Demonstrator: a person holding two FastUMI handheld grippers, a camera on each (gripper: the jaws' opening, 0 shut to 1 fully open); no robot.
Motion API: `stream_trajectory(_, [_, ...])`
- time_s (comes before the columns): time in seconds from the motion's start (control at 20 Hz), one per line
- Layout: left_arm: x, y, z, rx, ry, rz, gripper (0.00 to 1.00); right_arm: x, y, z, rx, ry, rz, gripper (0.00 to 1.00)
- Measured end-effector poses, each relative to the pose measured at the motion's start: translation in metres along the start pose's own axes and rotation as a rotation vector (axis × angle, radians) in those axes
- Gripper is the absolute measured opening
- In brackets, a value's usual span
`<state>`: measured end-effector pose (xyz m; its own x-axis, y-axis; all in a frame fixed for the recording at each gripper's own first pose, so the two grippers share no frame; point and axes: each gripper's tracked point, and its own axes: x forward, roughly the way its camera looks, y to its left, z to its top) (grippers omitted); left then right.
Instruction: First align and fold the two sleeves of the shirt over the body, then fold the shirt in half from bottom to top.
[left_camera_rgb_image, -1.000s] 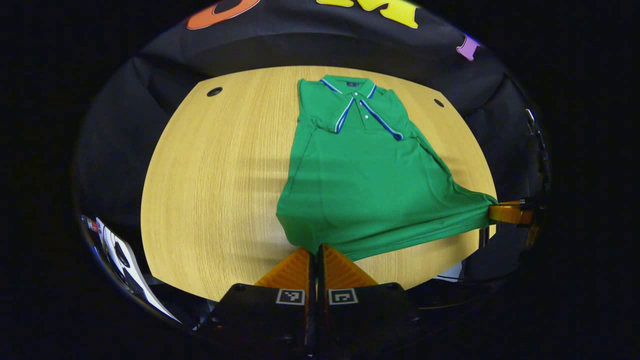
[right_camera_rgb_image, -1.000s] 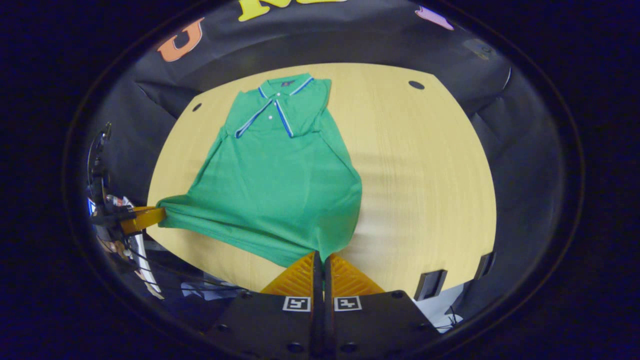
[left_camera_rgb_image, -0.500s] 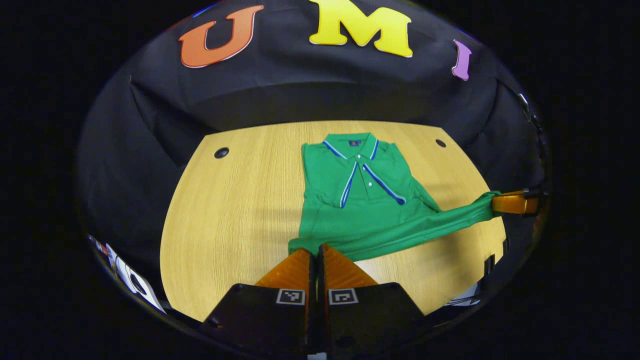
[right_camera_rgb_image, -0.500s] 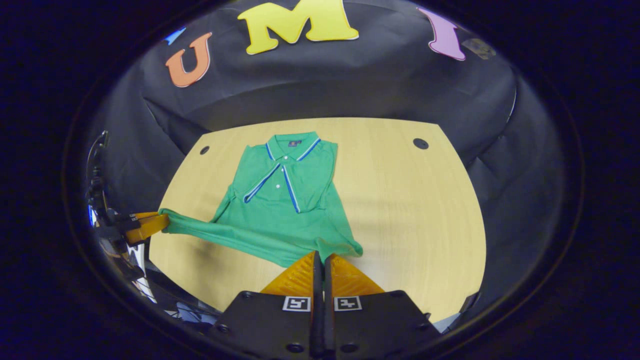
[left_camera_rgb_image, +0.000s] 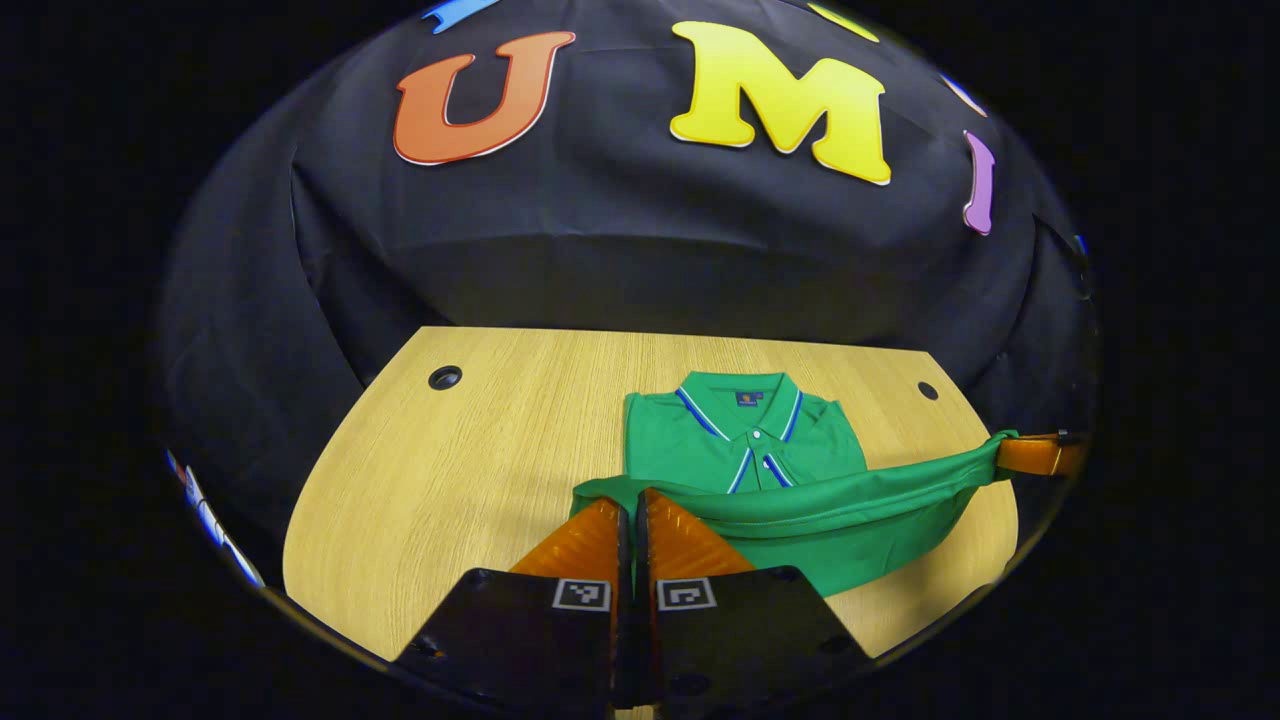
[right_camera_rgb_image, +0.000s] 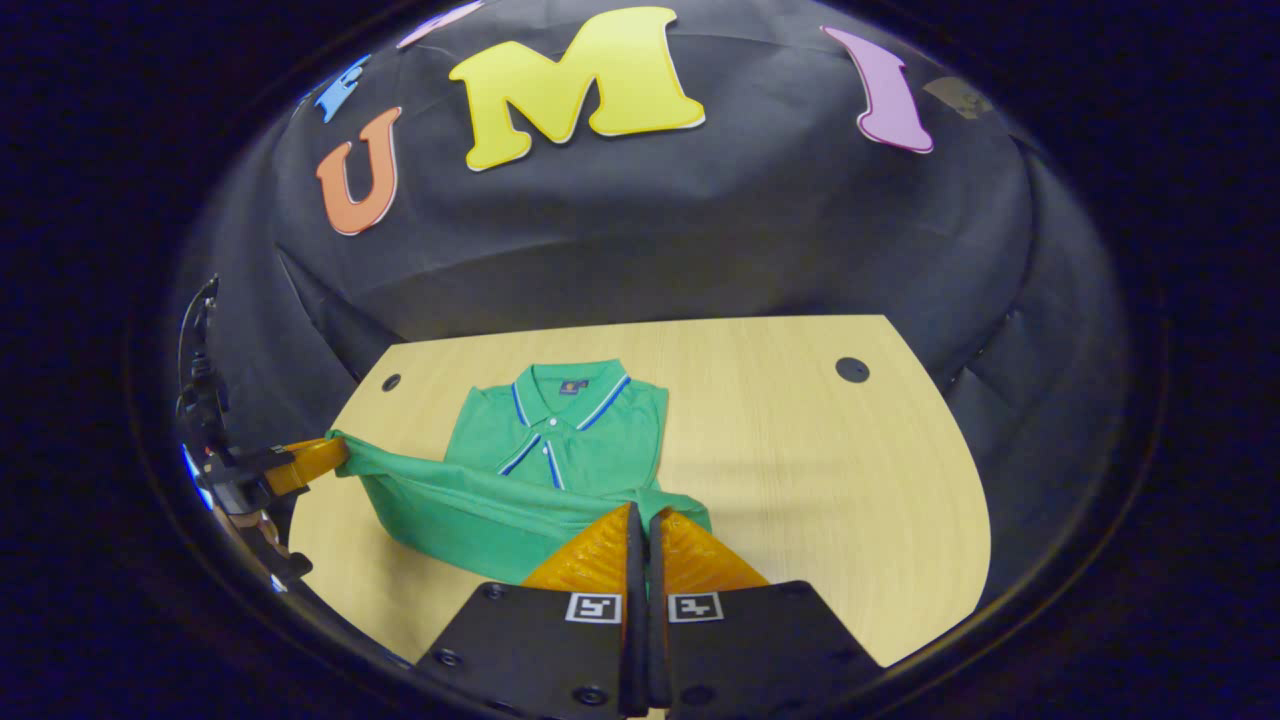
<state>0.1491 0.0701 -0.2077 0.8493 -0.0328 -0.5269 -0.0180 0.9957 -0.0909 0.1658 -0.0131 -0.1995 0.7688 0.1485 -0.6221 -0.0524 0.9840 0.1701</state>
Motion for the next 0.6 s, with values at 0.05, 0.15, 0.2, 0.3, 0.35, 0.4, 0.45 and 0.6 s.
stream_trajectory(0.05, [0.012,0.004,0.003,-0.009,-0.009,0.021,0.03,0.014,0.000,0.007,0.006,-0.009,0.006,0.02])
stream_trajectory(0.15, [0.038,0.003,0.009,-0.044,-0.027,0.025,0.03,0.041,-0.003,0.020,0.017,-0.033,0.006,0.02])
stream_trajectory(0.2, [0.051,0.002,0.011,-0.054,-0.034,0.030,0.03,0.055,-0.006,0.027,0.011,-0.047,-0.003,0.02])
stream_trajectory(0.3, [0.076,0.001,0.015,-0.058,-0.038,0.039,0.03,0.085,-0.012,0.041,-0.008,-0.080,-0.019,0.02])
stream_trajectory(0.35, [0.089,0.000,0.019,-0.054,-0.045,0.045,0.03,0.100,-0.016,0.045,-0.023,-0.095,-0.029,0.00])
stream_trajectory(0.4, [0.102,-0.003,0.024,-0.051,-0.050,0.048,0.03,0.114,-0.019,0.049,-0.037,-0.102,-0.035,0.02])
stream_trajectory(0.45, [0.115,-0.005,0.031,-0.055,-0.058,0.047,0.03,0.127,-0.022,0.050,-0.047,-0.103,-0.040,0.02])
stream_trajectory(0.6, [0.151,-0.006,0.040,-0.046,-0.054,0.065,0.03,0.170,-0.031,0.056,-0.035,-0.097,-0.051,0.02])
